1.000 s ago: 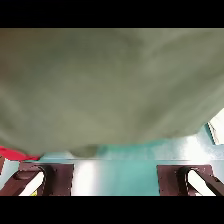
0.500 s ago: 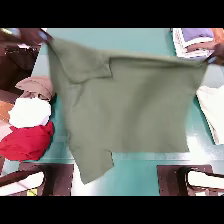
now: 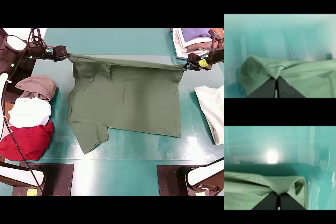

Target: Fold the shirts.

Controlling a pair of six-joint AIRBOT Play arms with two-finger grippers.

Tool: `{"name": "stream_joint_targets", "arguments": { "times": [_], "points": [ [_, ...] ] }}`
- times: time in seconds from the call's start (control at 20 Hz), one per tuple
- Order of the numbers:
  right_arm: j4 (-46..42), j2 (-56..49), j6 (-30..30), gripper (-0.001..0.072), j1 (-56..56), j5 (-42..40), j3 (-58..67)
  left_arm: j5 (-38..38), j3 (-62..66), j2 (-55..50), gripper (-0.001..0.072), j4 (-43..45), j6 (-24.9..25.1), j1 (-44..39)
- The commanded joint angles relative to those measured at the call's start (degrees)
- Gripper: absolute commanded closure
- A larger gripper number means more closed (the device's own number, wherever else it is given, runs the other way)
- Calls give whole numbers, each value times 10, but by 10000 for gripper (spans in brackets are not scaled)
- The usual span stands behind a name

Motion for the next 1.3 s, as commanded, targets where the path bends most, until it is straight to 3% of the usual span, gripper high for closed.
{"name": "stream_joint_targets", "arguments": {
  "times": [0.0, 0.25, 0.5, 0.75, 0.8, 0.85, 0.9, 1.1, 1.25],
  "points": [
    [-5, -8, -11, 698, 2, 1, 14, -9, 0, -10, 684, 5, 48, 0],
    [-31, 61, -11, 699, 2, 4, -145, -97, -30, -10, 684, 31, 73, 0],
    [-29, 114, -11, 698, 9, -52, -292, -59, -130, -10, 683, 33, 73, 0],
    [-28, 123, -11, 693, 30, -63, -347, -46, -169, -10, 658, 36, 50, 0],
    [-28, 124, -11, 614, 32, -59, -346, -54, -169, -9, 658, 36, 37, 0],
    [-28, 124, -11, 358, 32, -42, -337, -72, -165, -9, 658, 36, 37, 2],
    [-28, 124, -11, 250, 28, -19, -324, -97, -157, -9, 658, 39, 30, 3],
    [-28, 130, -11, 251, -6, 76, -271, -186, -132, -1, 653, 46, 10, 17],
    [-28, 151, -11, 258, -13, 74, -271, -153, -133, -2, 653, 46, 5, 17]
  ]
}}
